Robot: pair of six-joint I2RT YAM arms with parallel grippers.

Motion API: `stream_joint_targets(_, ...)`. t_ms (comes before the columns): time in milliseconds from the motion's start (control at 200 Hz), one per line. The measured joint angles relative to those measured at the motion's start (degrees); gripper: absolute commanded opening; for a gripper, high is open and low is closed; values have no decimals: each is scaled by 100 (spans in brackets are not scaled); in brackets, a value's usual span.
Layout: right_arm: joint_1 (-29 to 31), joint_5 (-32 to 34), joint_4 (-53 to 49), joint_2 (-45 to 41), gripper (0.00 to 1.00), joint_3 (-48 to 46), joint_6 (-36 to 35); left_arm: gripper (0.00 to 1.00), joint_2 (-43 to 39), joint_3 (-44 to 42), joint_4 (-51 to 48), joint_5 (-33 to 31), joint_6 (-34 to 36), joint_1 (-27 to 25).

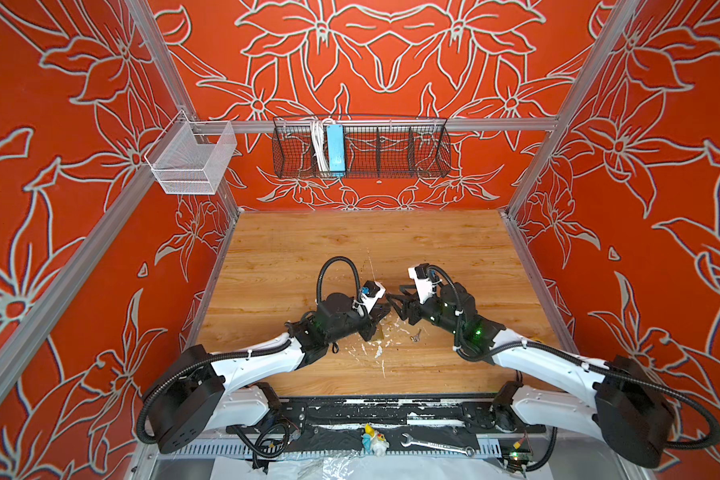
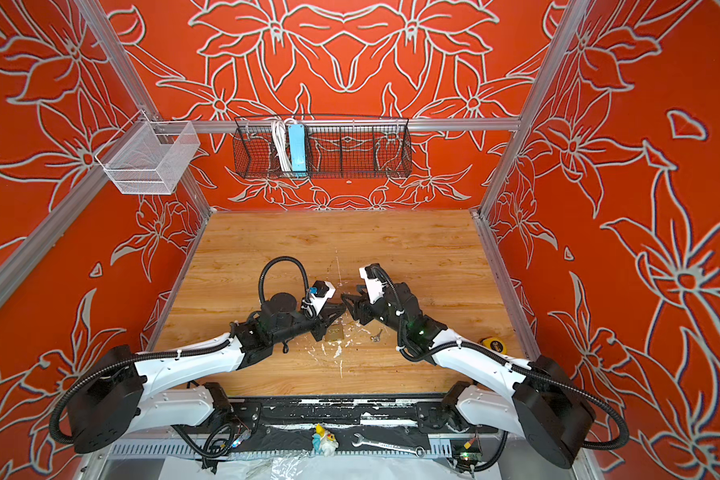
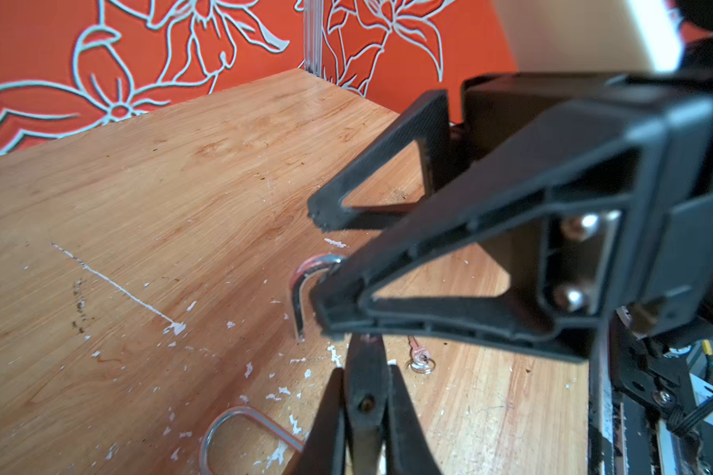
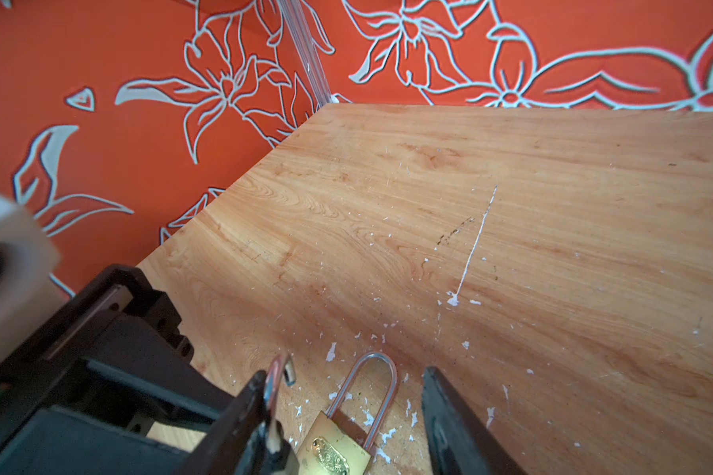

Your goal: Unlock with the key

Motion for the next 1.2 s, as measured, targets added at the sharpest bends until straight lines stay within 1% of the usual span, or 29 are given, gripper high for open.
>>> stream_joint_targets(165, 7, 133, -76, 140, 58, 37, 74, 0, 122, 0, 55, -4, 22, -125)
stream_joint_targets(290, 9, 247, -205, 203, 58, 105, 90, 0, 234, 2, 59, -122, 50, -212)
stream_joint_targets(375, 7, 308, -223, 195, 59, 105, 92, 0, 282, 4, 57, -238, 72, -229)
stream_joint_targets(430, 9, 374, -232, 146, 62, 101, 90, 0, 286, 4, 59, -313, 111, -238)
stream_joint_targets(510, 7, 584, -267, -133, 68, 39, 92, 0, 282, 4, 55, -380, 199, -247)
stream_joint_targets(575, 4, 892, -262, -514, 74, -83, 81, 0, 273, 4, 20, -385, 289, -245)
stream_joint_targets(691, -59, 1368, -177, -1088, 77, -341, 35, 0, 160, 4, -144, -238, 389, -140)
stream_joint_targets(731, -76, 1440, -149, -1185, 79, -422, 17, 0, 101, 4, -166, -61, 378, -20)
stream_joint_targets(796, -105, 1475, -133, -1228, 81, -501, -33, 0, -28, -11, -151, 337, 267, 337)
stream_joint_targets(806, -109, 1469, -129, -1226, 82, -507, -59, 0, -52, -22, -138, 503, 260, 420)
stream_joint_targets(866, -120, 1373, -103, -1182, 83, -529, -131, 0, -195, -109, -24, 1051, 83, 874)
stream_joint_targets(921, -127, 1128, 13, -1119, 82, -555, -240, 0, -291, -203, 92, 1690, -109, 1307)
stream_joint_targets(956, -127, 942, 103, -1075, 81, -564, -295, 0, -308, -225, 122, 2063, -192, 1491)
stream_joint_targets(1006, -127, 640, 243, -1021, 78, -581, -378, 0, -310, -223, 142, 2559, -280, 1622)
stream_joint_targets(1076, -127, 330, 391, -997, 75, -599, -450, 0, -308, -223, 195, 3187, -382, 1661)
stream_joint_targets(1201, -127, -118, 658, -999, 72, -654, -533, 0, -267, -208, 382, 4011, -573, 1674)
